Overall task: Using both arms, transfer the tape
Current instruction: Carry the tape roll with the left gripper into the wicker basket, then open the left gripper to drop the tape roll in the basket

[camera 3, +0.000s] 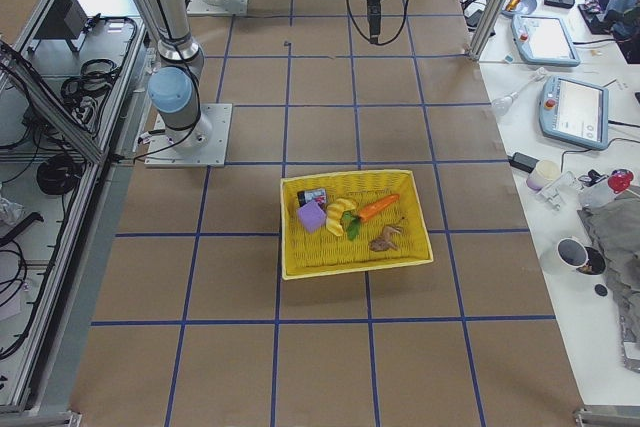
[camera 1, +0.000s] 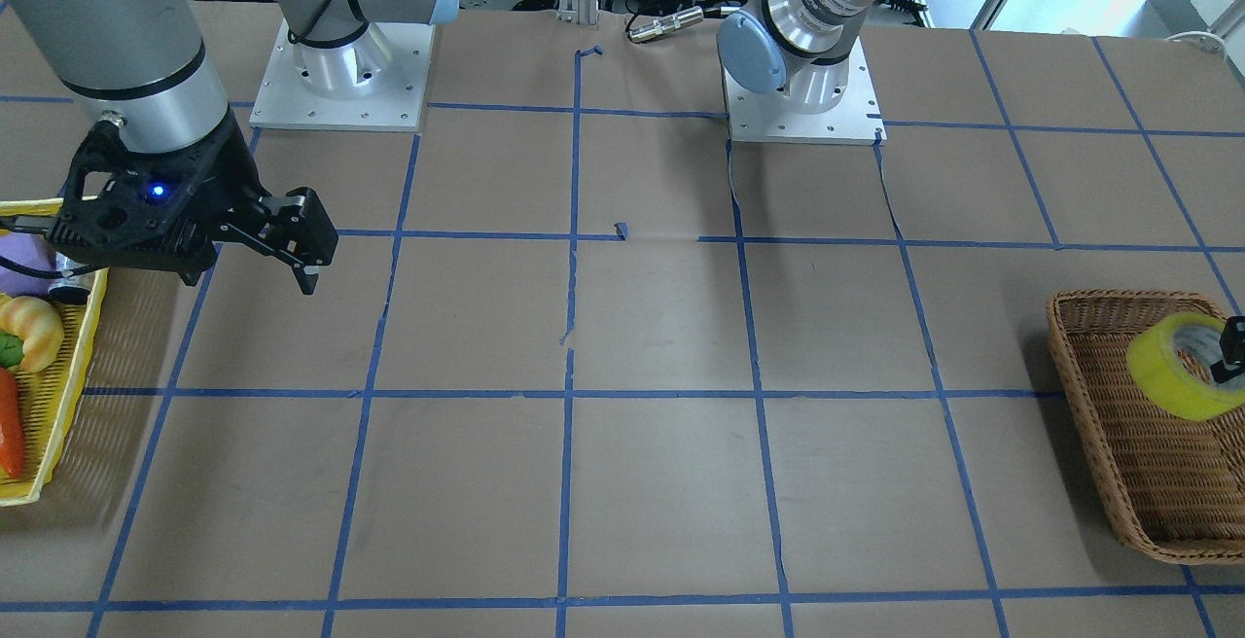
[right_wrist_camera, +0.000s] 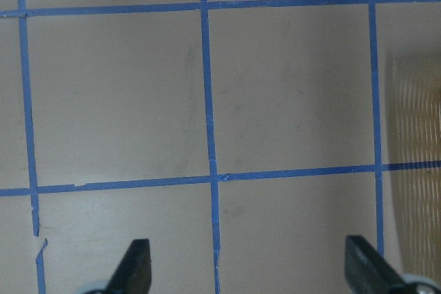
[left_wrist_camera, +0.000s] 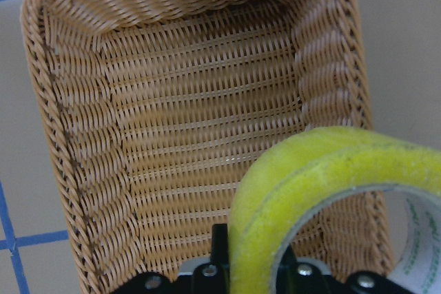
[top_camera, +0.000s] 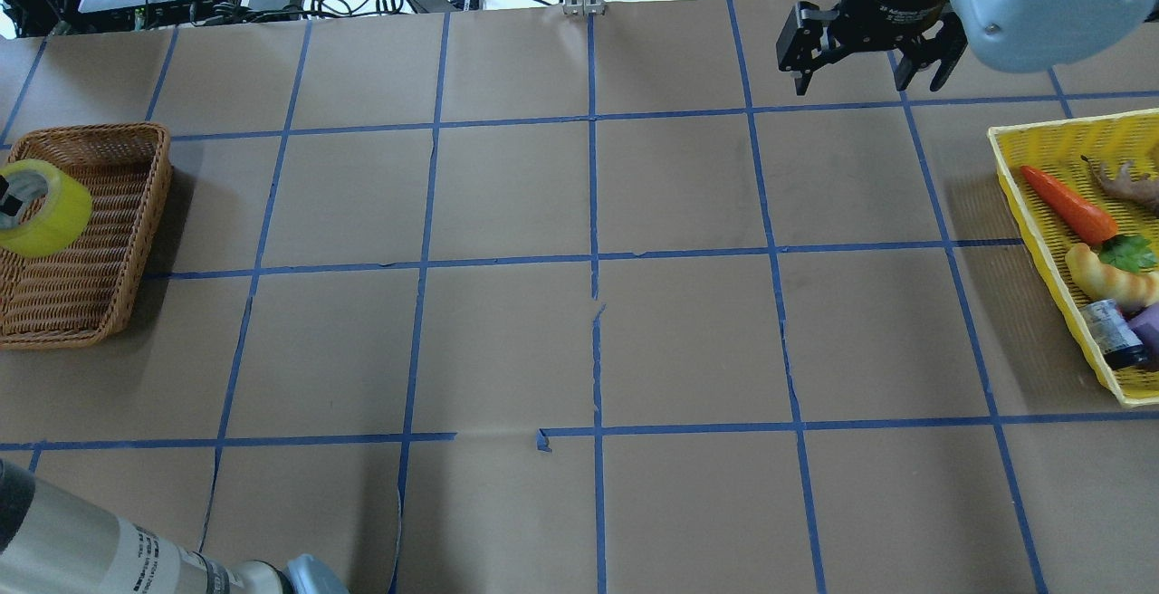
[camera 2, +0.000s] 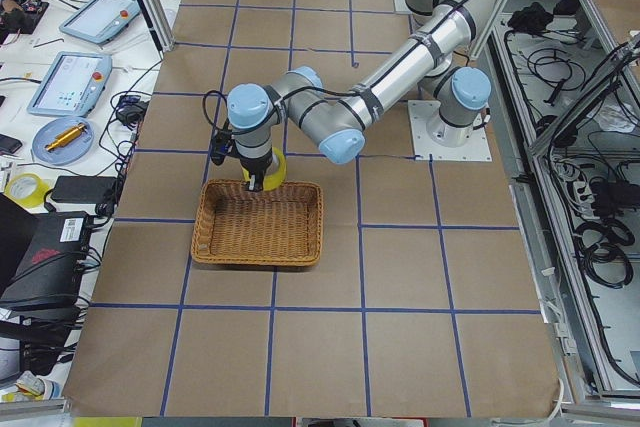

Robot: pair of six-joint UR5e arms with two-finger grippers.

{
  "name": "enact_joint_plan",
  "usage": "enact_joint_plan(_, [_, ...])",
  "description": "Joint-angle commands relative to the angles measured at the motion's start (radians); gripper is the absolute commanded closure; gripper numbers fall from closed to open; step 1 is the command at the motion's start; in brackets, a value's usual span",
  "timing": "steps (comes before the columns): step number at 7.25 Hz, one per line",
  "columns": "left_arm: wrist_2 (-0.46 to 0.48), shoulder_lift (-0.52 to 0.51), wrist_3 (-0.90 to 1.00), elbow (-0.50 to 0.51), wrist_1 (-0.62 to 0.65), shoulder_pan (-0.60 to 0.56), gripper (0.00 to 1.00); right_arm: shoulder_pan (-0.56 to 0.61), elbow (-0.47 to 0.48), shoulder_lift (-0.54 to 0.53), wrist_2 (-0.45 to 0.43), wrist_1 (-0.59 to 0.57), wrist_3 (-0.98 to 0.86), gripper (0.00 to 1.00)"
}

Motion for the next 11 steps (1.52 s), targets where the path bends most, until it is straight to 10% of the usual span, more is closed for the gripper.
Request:
enact_joint_plan(1, [-0.002, -0.057, 0.02, 0.001, 0.052, 0.019, 0.86, 0.0, 0.011, 0.0, -0.001, 0.001, 0.003, 0.0])
enact_joint_plan(4, [-0.009, -0.063, 0.0, 0.006, 0.057, 0.018, 0.13, 0.0, 0.063, -0.019, -0.003, -0.01, 0.003, 0.0])
enact_joint_plan(7, [0.008, 0.069, -0.142, 0.018, -0.073, -0.179, 0.1, 0.0, 0.065, -0.02, -0.001, -0.013, 0.007, 0.0])
enact_joint_plan(11, [-0.015, 0.314, -0.948, 0.0, -0.282, -0.716, 0.0, -0.003, 0.069, -0.056, 0.022, -0.008, -0.009, 0.0])
